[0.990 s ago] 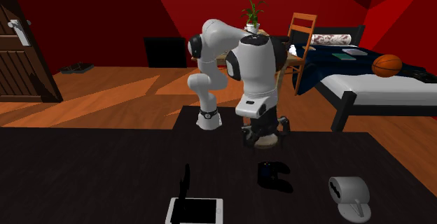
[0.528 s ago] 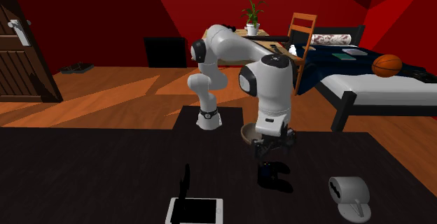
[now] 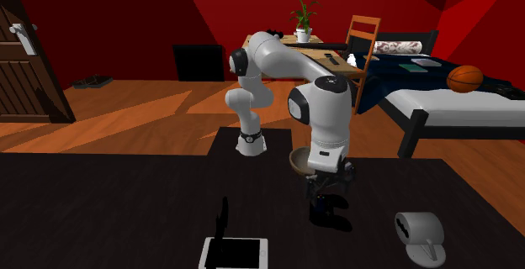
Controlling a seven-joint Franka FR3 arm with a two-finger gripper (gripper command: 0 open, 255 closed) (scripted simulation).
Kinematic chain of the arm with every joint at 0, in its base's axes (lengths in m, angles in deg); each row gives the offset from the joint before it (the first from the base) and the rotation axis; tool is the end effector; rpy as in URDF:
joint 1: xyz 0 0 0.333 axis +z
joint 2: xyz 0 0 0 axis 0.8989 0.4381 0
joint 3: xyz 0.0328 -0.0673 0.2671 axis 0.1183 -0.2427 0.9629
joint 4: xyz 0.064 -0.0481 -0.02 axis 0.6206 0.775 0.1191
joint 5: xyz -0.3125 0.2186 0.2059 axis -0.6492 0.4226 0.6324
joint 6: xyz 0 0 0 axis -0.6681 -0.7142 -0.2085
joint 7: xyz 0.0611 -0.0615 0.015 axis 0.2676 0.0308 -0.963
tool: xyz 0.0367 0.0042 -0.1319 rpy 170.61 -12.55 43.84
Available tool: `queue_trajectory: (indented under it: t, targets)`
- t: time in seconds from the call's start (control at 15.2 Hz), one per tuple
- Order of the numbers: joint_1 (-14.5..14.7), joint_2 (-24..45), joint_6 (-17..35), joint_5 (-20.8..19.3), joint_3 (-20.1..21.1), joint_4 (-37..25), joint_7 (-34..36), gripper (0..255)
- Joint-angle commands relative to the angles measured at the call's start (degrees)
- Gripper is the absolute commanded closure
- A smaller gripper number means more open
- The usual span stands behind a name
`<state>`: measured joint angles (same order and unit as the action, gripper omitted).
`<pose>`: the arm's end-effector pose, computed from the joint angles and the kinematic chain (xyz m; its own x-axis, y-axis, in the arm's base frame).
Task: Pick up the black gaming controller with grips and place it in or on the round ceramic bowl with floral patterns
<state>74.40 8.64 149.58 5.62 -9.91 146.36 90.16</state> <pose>0.6522 0.2982 0.3925 0.9249 0.3724 0.0762 0.3787 -0.9201 -0.1004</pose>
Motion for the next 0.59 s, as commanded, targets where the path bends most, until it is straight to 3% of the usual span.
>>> queue_trajectory:
  t: [0.0, 0.13, 0.2, 0.53]
  targets:
    - [0.01, 0.01, 0.05, -0.01, 0.0, 0.03, 0.01, 0]
    - [0.01, 0.01, 0.05, -0.01, 0.0, 0.03, 0.01, 0]
    - [0.01, 0.01, 0.05, -0.01, 0.0, 0.03, 0.01, 255]
    - [0.02, 0.02, 0.03, -0.01, 0.0, 0.0, 0.02, 255]
